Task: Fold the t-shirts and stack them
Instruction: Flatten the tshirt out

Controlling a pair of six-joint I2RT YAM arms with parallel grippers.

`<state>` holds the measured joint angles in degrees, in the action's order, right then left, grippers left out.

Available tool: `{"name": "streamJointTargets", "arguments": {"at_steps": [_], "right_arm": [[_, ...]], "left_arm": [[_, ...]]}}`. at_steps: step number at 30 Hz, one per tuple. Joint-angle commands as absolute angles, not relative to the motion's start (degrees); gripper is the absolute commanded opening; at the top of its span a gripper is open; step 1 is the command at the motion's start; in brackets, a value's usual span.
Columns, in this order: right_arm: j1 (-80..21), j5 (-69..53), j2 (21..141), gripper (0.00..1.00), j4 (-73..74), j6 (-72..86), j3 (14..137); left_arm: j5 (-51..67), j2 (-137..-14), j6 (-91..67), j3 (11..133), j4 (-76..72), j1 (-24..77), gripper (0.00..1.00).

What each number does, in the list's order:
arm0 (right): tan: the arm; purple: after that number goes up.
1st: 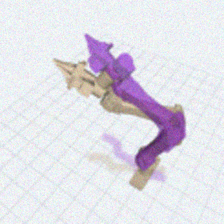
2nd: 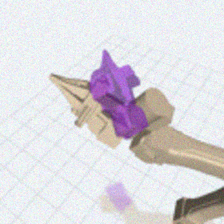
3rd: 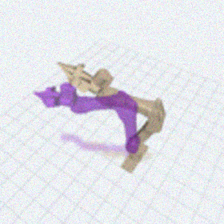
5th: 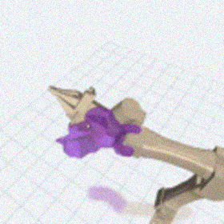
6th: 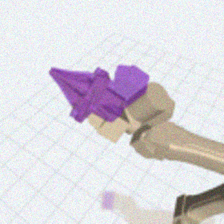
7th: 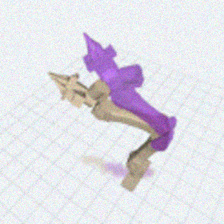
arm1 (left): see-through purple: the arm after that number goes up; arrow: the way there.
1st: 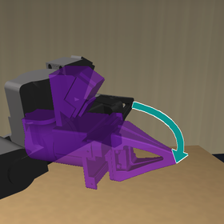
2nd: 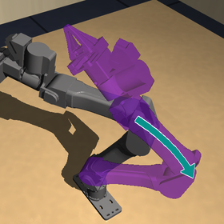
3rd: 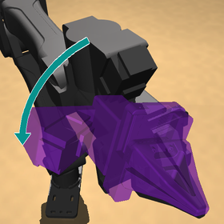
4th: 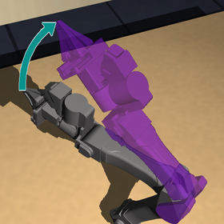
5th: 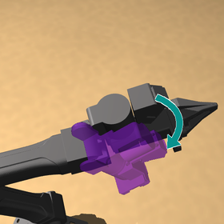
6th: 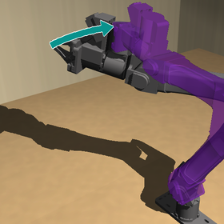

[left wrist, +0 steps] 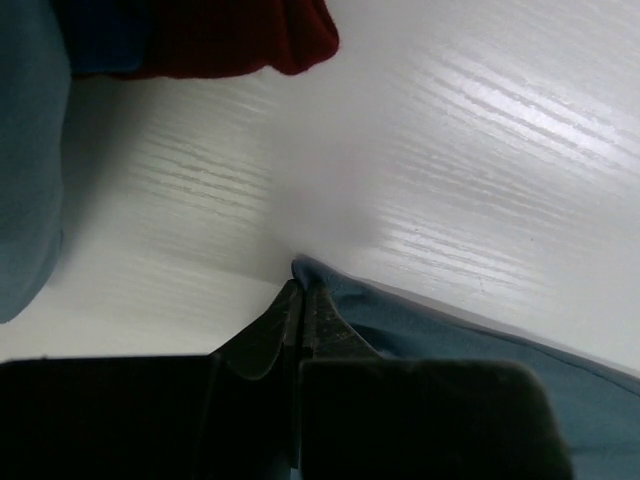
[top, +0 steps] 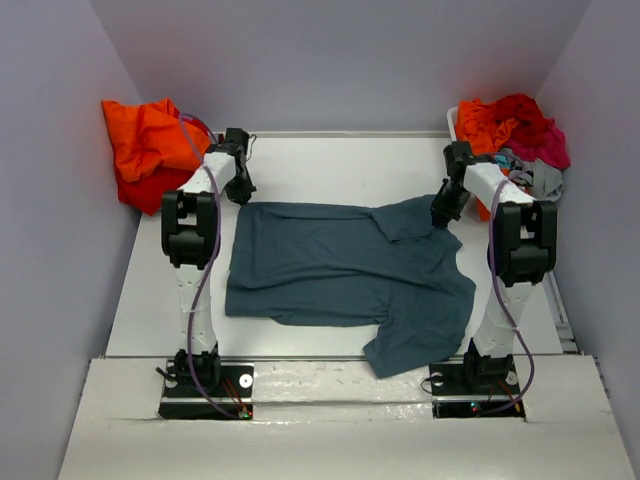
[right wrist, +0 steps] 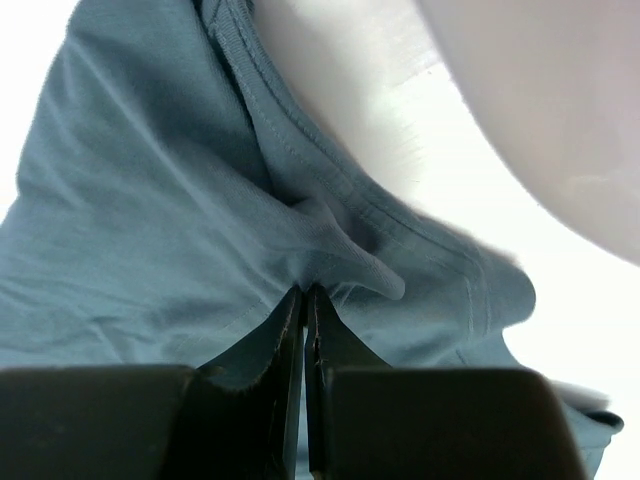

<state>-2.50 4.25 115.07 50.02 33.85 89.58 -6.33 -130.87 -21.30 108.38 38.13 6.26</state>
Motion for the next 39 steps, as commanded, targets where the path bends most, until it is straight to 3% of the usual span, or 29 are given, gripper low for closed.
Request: {"name": "streamJointTargets", "arguments": {"at_steps": [1,20,39], "right_arm": [[-3.3,3.9,113.4,0.08,52.5,33.0,94.9],[-3.3,6.9,117.7,0.09,60.8,29.5,115.0],[-3.3,8.4,118.3,0.1,61.4,28.1,116.5]], "left_arm": [[-9.7,-124.2,-21.6,107.0,39.8,6.2,0.06],[-9.9,-119.8,-21.3,105.4,39.9,6.2,0.06],[-10.0,-116.9,-21.1,102.2,38.9,6.2,0.06]]}}
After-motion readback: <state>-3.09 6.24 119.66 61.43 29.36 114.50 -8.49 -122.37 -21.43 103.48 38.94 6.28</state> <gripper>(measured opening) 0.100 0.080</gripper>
